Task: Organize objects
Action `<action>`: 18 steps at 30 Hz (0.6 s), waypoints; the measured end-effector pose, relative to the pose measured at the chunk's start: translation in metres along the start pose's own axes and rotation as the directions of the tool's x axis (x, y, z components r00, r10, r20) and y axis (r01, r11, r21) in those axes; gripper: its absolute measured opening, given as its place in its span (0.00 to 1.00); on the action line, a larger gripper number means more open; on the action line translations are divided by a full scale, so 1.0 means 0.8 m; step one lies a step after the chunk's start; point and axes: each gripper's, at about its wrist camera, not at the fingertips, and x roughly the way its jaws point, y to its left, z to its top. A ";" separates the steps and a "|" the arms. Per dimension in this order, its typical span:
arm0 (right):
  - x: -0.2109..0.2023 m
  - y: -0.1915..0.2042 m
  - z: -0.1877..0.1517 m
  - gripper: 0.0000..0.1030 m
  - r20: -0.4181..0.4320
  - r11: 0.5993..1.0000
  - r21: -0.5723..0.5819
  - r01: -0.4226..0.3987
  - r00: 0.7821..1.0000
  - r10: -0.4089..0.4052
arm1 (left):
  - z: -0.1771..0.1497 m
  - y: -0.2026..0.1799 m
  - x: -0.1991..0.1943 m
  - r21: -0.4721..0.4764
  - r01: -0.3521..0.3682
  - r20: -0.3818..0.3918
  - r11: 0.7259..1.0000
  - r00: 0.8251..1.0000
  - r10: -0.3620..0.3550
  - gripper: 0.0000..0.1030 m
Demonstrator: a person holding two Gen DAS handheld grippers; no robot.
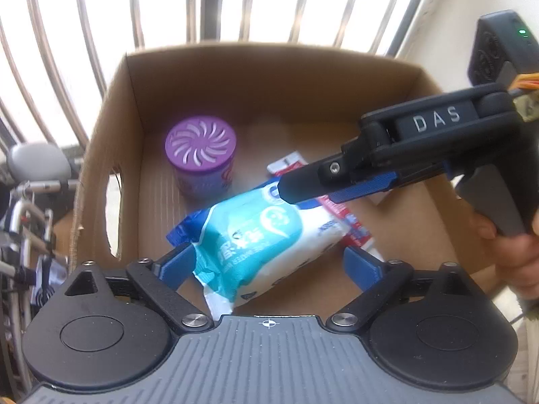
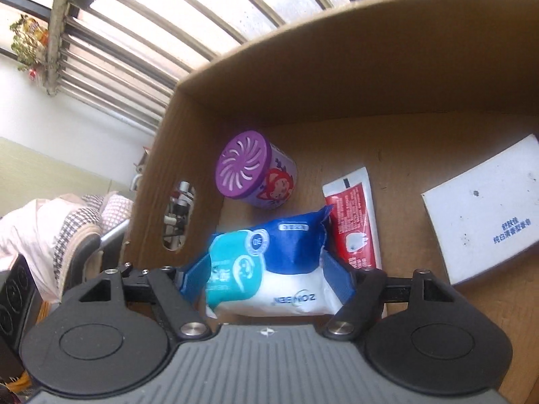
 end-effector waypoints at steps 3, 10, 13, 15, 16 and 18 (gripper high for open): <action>-0.030 0.008 -0.010 0.81 0.064 0.999 -0.011 -0.041 0.997 0.041 | -0.004 -0.003 -0.028 0.007 0.014 0.085 1.000 0.996 -0.015 0.95; -0.136 0.034 -0.074 0.98 0.279 0.983 -0.121 -0.138 0.946 0.167 | -0.032 -0.029 -0.084 0.060 0.014 0.296 0.998 0.955 -0.031 0.99; -0.169 0.043 -0.120 1.00 0.377 0.976 -0.200 -0.091 0.912 0.162 | -0.059 -0.038 -0.098 0.076 -0.010 0.365 0.997 0.931 -0.019 1.00; -0.179 0.052 -0.150 1.00 0.438 0.974 -0.225 -0.008 0.893 0.108 | -0.074 -0.043 -0.100 0.062 -0.015 0.389 0.998 0.921 -0.011 1.00; -0.182 0.055 -0.166 1.00 0.473 0.971 -0.233 0.050 0.878 0.069 | -0.082 -0.047 -0.103 0.053 -0.021 0.405 0.998 0.914 -0.002 1.00; -0.190 0.058 -0.197 1.00 0.546 0.963 -0.218 0.158 0.837 -0.013 | -0.096 -0.057 -0.106 0.042 -0.035 0.436 0.998 0.900 0.013 1.00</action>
